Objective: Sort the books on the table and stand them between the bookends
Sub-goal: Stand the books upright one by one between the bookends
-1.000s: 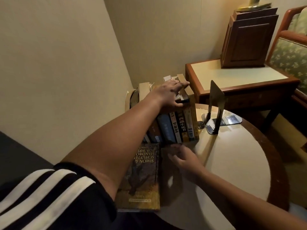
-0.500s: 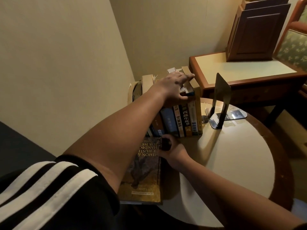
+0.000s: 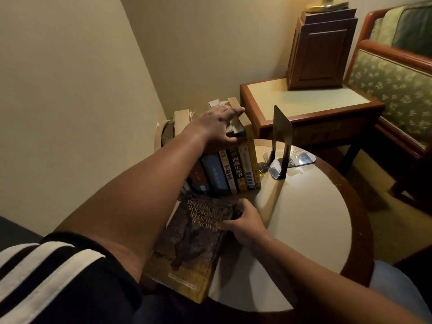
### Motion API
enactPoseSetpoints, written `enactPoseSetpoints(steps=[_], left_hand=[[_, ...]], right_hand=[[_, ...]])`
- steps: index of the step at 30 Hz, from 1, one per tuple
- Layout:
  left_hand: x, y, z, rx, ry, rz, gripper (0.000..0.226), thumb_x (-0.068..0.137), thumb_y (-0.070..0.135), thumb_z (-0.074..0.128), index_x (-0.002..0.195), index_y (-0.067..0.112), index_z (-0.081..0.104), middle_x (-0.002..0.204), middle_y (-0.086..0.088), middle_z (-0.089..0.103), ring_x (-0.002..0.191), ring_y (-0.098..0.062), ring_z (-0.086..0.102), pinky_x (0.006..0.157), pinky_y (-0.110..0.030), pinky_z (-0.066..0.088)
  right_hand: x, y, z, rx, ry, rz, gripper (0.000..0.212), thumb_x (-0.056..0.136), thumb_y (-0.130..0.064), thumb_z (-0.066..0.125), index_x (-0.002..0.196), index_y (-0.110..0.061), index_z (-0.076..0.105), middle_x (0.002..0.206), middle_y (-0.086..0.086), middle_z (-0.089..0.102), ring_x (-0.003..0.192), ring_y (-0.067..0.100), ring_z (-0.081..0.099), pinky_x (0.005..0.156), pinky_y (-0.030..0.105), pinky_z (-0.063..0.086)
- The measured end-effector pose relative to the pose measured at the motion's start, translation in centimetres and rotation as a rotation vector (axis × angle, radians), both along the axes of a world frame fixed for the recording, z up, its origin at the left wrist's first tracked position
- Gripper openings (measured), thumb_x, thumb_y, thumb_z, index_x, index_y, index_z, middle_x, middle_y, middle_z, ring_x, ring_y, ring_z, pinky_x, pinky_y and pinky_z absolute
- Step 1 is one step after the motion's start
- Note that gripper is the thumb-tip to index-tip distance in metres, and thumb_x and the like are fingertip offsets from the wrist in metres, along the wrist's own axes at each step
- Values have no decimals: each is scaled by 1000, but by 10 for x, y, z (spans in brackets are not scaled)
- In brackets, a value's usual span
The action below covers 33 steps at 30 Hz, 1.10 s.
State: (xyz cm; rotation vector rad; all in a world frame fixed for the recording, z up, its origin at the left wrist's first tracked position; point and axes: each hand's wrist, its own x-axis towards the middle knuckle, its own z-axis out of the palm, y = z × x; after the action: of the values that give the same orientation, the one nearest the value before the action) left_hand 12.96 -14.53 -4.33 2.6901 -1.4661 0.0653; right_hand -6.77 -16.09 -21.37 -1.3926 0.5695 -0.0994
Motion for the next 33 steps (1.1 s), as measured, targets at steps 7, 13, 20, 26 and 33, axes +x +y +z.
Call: enactPoseSetpoints(steps=[7, 13, 20, 26, 33], left_hand=[[-2, 1, -1, -20, 11, -2, 88, 81, 57, 66, 153, 40, 18, 160, -4, 27, 147, -27, 22, 114, -51, 31], [-2, 1, 1, -38, 47, -12, 88, 80, 51, 69, 153, 38, 21, 159, -6, 28, 147, -28, 24, 115, -51, 31], [-4, 2, 1, -47, 41, -4, 87, 82, 49, 70, 152, 39, 21, 159, -6, 29, 145, -29, 27, 112, -51, 34], [-1, 1, -1, -42, 31, -9, 88, 80, 54, 69, 153, 38, 22, 159, -6, 29, 145, -29, 27, 112, -51, 34], [4, 0, -1, -35, 34, -15, 90, 78, 58, 69, 153, 39, 21, 159, -6, 29, 146, -30, 26, 112, -54, 34]], right_hand=[[-23, -38, 11, 85, -25, -19, 49, 65, 5, 82, 104, -13, 57, 107, 17, 66, 100, 33, 66, 83, 46, 59], [-38, -84, 31, 73, 60, 29, 35, 85, -4, 72, 114, -11, 54, 112, 19, 61, 96, 30, 65, 81, 46, 58], [-55, -115, 55, -28, 80, 318, 59, 83, -6, 76, 129, -35, 54, 124, 17, 56, 107, 33, 64, 77, 40, 61], [-82, -139, 65, 53, -12, 234, 39, 90, -1, 66, 121, -25, 69, 119, 5, 69, 105, 26, 69, 81, 44, 60], [-105, -175, 105, -88, -207, 64, 39, 87, 8, 65, 121, -11, 65, 126, 20, 60, 108, 32, 67, 77, 39, 60]])
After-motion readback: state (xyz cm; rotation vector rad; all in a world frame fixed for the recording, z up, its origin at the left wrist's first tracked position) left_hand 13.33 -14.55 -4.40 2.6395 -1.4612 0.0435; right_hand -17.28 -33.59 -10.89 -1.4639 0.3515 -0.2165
